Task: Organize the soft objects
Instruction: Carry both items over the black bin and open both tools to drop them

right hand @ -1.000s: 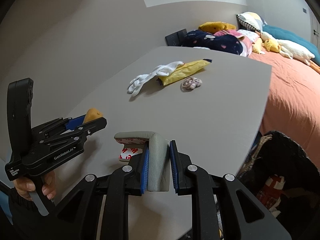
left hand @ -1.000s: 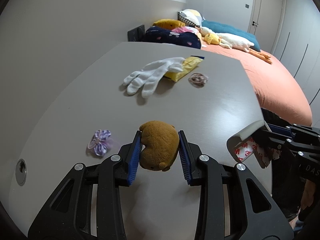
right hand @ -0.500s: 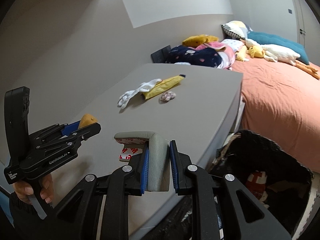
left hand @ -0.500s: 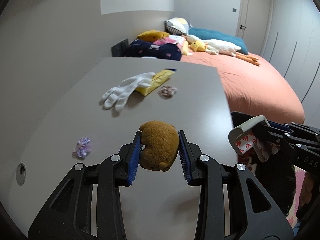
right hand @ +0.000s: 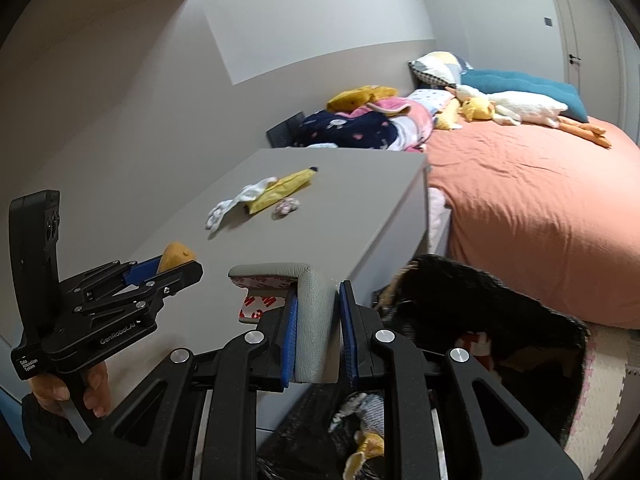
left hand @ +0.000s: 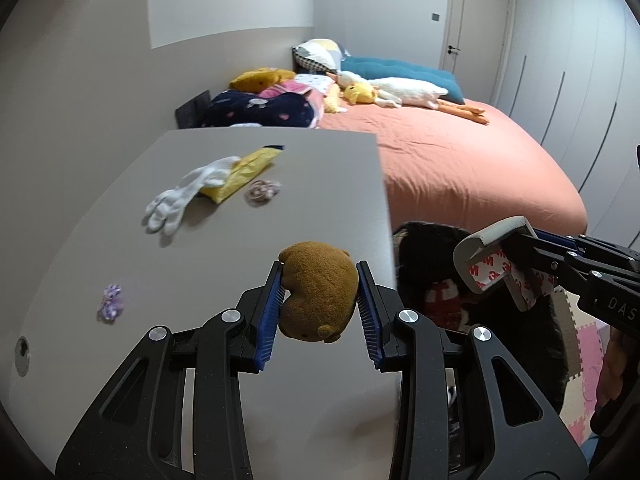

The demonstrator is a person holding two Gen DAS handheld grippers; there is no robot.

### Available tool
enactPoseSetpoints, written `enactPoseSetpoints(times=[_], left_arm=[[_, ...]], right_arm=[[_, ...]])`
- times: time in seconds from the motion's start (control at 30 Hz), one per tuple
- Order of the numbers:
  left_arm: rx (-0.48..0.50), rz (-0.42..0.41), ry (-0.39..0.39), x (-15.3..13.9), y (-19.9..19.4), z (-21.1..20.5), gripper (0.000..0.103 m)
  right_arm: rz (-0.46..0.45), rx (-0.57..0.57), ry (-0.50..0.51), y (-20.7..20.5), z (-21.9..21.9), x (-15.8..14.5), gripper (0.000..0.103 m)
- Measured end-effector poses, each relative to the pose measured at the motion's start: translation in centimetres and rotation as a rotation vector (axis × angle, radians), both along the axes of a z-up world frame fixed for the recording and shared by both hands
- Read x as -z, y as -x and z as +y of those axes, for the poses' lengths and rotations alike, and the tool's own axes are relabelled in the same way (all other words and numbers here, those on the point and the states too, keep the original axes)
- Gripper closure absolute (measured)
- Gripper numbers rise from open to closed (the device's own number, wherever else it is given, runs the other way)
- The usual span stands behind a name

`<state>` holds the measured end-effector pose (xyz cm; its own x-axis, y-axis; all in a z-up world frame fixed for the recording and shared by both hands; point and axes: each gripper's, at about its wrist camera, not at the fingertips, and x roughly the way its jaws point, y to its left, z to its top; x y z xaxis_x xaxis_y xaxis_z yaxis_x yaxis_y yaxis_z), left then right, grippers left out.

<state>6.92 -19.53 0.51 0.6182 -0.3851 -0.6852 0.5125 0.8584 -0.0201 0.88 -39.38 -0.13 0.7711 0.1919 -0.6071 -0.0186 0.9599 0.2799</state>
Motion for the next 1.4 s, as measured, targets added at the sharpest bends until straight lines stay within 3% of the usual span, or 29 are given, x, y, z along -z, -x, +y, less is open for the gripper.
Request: enactPoseSetpoints(times=[0.4, 0.9, 0.93, 0.97, 1.0, 1.03, 1.07, 1.13, 1.23, 1.4], left_arm=[[0.090, 0.003, 0.023, -0.6, 2.5, -5.4, 0.067], [0.232, 0.015, -0.020, -0.3, 5.7, -11.1, 0.067], [0.255, 0.022, -0.016, -0.3, 5.9, -11.4, 0.064], [0.287, 0.038, -0.009, -0.3, 6.1, -11.6, 0.055], [0.316, 0.050, 0.000, -0.3, 6.4, -11.8, 0.022], [0.326, 0.042, 0.004, -0.4, 6.8, -12.0, 0.006], [0.340, 0.028, 0.004, -0.5, 7.2, -12.1, 0.006], [0.383, -0.003, -0.024, -0.5, 8.0, -12.6, 0.006], [0.393, -0.028, -0.063, -0.3, 8.5, -13.0, 0.006], [0.404, -0.018, -0.037, -0.3, 8.4, -12.8, 0.006]], right_arm=[[-0.034, 0.096, -0.002, 3.8, -4.8, -1.1, 0.082], [-0.021, 0.263, 0.008, 6.8, -10.6, -1.6, 0.082], [-0.021, 0.280, 0.007, 7.0, -11.0, -1.7, 0.080], [-0.022, 0.295, 0.004, 7.2, -11.3, -1.8, 0.066], [-0.032, 0.318, -0.004, 7.5, -11.7, -2.0, 0.057], [-0.045, 0.332, -0.004, 7.8, -11.9, -2.1, 0.042], [-0.060, 0.355, 0.001, 8.1, -12.1, -2.3, 0.033], [-0.082, 0.402, 0.011, 8.7, -12.6, -2.7, 0.029], [-0.095, 0.420, -0.004, 9.2, -13.3, -3.1, 0.029], [-0.098, 0.433, -0.011, 9.4, -13.8, -3.2, 0.028]])
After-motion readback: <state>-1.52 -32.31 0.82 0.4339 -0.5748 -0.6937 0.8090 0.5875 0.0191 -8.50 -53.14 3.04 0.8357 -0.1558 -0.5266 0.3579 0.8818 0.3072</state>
